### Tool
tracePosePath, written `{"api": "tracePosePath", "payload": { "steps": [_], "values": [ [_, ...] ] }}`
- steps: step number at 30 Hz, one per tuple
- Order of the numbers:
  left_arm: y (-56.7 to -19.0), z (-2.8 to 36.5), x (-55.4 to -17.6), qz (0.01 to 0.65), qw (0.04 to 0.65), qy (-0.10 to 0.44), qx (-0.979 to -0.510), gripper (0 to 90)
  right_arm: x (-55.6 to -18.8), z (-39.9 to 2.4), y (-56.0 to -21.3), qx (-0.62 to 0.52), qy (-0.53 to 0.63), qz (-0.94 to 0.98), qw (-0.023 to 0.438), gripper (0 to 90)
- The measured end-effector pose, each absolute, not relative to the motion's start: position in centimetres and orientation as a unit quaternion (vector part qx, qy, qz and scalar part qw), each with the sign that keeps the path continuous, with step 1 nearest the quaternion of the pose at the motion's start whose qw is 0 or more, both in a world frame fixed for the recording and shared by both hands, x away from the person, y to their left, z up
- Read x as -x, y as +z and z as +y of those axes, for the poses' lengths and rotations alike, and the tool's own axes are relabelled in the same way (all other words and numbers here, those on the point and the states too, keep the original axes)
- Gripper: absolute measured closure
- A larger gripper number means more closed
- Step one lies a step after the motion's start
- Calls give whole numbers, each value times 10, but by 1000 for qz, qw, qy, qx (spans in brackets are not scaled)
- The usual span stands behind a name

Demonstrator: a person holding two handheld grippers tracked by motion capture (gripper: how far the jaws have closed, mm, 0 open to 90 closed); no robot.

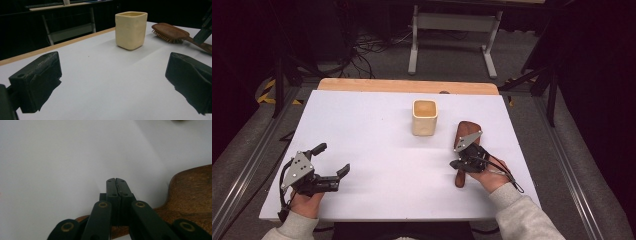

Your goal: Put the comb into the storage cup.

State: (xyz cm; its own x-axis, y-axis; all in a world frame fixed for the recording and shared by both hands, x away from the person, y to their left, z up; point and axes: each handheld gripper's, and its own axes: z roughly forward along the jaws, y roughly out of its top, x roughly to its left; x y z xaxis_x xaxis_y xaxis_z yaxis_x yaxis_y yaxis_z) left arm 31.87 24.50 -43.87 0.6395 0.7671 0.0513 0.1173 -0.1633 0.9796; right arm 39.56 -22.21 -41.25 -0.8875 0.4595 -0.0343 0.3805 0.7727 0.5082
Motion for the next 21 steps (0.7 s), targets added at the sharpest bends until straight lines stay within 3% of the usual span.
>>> {"api": "tracePosePath", "payload": {
  "steps": [21],
  "values": [
    [-439, 244, -319, 314, 566, 286, -706, 13, -385, -228, -421, -214, 184, 958, 56, 896]
  ]
}}
